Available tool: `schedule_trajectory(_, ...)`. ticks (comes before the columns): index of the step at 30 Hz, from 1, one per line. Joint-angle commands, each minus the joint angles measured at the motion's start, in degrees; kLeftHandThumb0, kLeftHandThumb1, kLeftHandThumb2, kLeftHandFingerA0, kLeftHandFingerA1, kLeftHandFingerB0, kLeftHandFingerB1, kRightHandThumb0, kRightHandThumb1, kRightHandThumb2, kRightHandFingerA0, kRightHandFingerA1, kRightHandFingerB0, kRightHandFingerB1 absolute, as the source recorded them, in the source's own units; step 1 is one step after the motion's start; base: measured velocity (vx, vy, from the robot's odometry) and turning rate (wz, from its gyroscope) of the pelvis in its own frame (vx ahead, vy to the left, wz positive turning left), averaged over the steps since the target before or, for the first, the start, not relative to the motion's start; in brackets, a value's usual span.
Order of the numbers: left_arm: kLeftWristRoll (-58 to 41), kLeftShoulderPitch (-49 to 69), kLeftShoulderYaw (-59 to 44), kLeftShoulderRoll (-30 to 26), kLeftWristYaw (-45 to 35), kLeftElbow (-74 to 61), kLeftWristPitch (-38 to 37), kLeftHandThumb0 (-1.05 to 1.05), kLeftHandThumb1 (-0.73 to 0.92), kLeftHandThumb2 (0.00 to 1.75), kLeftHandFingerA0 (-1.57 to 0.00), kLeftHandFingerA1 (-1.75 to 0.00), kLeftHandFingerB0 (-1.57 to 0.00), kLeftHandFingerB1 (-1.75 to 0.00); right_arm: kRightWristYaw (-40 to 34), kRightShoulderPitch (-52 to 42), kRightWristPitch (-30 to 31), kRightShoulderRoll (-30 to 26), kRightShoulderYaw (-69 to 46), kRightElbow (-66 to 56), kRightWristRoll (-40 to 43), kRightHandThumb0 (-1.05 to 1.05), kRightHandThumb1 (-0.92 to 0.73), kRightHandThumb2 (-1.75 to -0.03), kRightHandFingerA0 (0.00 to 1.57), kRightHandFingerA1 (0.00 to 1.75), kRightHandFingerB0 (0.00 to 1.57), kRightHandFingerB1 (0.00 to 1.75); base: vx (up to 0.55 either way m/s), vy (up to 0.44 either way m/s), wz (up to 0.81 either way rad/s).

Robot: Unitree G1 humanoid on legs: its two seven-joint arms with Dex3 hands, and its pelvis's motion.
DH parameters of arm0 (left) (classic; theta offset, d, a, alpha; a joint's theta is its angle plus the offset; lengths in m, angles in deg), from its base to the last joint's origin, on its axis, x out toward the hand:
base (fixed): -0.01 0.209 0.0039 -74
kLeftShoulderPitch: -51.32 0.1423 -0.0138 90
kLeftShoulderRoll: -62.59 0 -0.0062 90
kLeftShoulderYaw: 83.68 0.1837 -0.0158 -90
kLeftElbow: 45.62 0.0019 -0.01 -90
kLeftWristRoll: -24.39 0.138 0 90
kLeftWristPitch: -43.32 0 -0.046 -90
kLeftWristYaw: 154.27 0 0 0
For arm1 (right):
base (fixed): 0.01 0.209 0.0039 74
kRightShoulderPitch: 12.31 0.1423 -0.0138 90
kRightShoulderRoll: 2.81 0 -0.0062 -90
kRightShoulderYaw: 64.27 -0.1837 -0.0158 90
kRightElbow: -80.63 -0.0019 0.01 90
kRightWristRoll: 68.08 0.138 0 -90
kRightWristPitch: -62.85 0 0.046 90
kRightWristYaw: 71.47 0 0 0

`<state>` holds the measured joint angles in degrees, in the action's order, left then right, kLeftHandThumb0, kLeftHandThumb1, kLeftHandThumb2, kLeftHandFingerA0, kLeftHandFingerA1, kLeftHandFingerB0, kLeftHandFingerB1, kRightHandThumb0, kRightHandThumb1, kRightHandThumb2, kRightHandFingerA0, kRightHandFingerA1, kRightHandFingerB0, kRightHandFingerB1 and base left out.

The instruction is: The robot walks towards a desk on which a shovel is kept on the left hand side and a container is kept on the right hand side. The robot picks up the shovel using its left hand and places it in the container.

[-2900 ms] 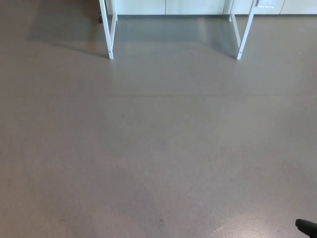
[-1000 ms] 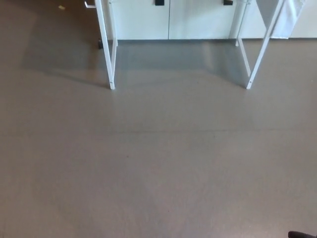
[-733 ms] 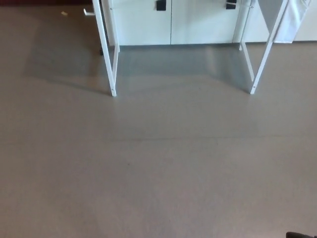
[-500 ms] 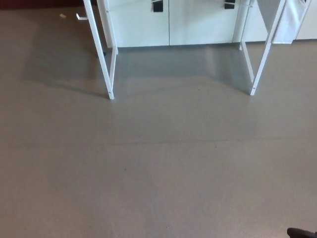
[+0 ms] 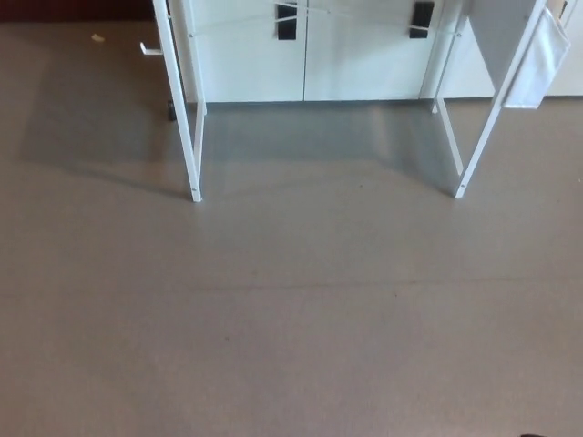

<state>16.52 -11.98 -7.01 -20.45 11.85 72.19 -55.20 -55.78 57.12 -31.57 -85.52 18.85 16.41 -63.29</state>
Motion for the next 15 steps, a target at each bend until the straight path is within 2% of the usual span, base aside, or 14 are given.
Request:
schedule_trajectory(1,2.69,0.77,0.65,-0.94,1.36,1.03,-6.02,-0.3,0.63,0.59,-0.44,-0.37,-0.34,-0.31,-0.89,-0.81,-0.93,-0.35,0.15,-1.06,-0.57,0.08,-0.61,-0.57,0.6,0.61,0.4,0.48,0.16,-0.019,0.05)
schedule_trajectory(11,2.34,1.15,1.02,-1.11,1.21,1.61,-7.2,-0.3,0.62,0.58,-0.42,-0.36,-0.33,-0.31,-0.27,-0.85,-2.56,-0.87,0.6,-0.12,-0.6,0.09,-0.6,-0.57,0.6,0.6,0.41,0.49,0.19,-0.15,0.07)
schedule_trajectory(15,2.01,1.06,0.99,-0.97,0.97,1.68,-7.46,-0.28,0.62,0.59,-0.42,-0.36,-0.33,-0.31,0.23,-0.65,-2.13,-0.9,0.56,-0.24,-0.02,0.09,-0.61,-0.57,0.57,0.6,0.41,0.5,0.14,-0.031,-0.05)
